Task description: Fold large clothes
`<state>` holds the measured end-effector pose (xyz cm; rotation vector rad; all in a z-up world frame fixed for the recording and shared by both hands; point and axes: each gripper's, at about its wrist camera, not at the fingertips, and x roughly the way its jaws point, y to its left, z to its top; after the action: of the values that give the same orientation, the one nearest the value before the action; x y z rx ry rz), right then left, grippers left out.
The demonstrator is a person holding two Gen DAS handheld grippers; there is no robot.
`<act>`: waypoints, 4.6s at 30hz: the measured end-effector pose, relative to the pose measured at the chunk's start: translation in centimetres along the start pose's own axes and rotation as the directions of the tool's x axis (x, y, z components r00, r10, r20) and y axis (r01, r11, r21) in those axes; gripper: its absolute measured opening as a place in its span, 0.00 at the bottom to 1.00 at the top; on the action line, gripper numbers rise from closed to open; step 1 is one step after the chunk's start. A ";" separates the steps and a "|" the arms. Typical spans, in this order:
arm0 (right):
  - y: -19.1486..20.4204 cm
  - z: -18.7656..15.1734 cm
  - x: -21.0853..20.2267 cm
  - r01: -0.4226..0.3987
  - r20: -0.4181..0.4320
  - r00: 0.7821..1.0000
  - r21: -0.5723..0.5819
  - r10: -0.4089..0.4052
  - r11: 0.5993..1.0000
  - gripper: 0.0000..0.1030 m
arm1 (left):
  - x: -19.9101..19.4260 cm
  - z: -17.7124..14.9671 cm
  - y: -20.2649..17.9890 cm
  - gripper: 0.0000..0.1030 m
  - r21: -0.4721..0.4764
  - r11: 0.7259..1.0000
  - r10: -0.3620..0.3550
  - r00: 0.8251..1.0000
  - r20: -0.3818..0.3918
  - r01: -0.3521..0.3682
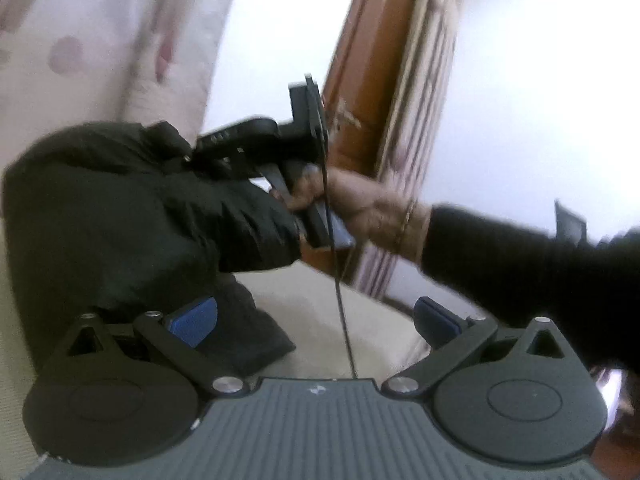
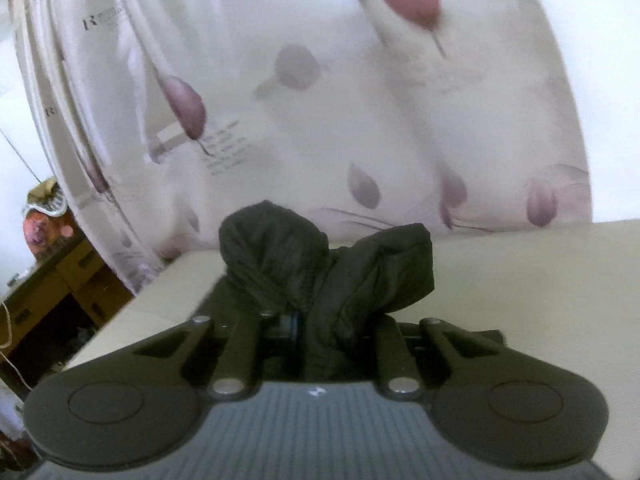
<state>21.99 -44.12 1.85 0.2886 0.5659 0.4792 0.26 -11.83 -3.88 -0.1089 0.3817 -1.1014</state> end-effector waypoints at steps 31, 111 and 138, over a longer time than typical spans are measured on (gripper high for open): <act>1.6 -12.4 7.8 -0.193 -0.078 0.977 0.053 0.196 0.980 0.24 | -7.3 1.9 11.6 1.00 -0.265 0.887 0.344 0.924 -0.166 -0.378; -3.7 -10.5 1.9 -0.063 0.069 0.997 0.411 0.038 0.909 0.88 | 3.2 0.8 9.6 0.75 -0.053 0.961 0.252 0.941 -0.226 -0.270; -2.6 -12.3 6.4 -0.219 0.101 0.976 0.390 0.195 0.894 0.22 | -3.3 1.9 11.8 1.00 -0.320 0.944 0.082 0.996 -0.023 -0.085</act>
<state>20.60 -41.53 -11.94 0.7598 0.5759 0.5577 9.61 -3.79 -4.51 -0.3735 0.5678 -0.9493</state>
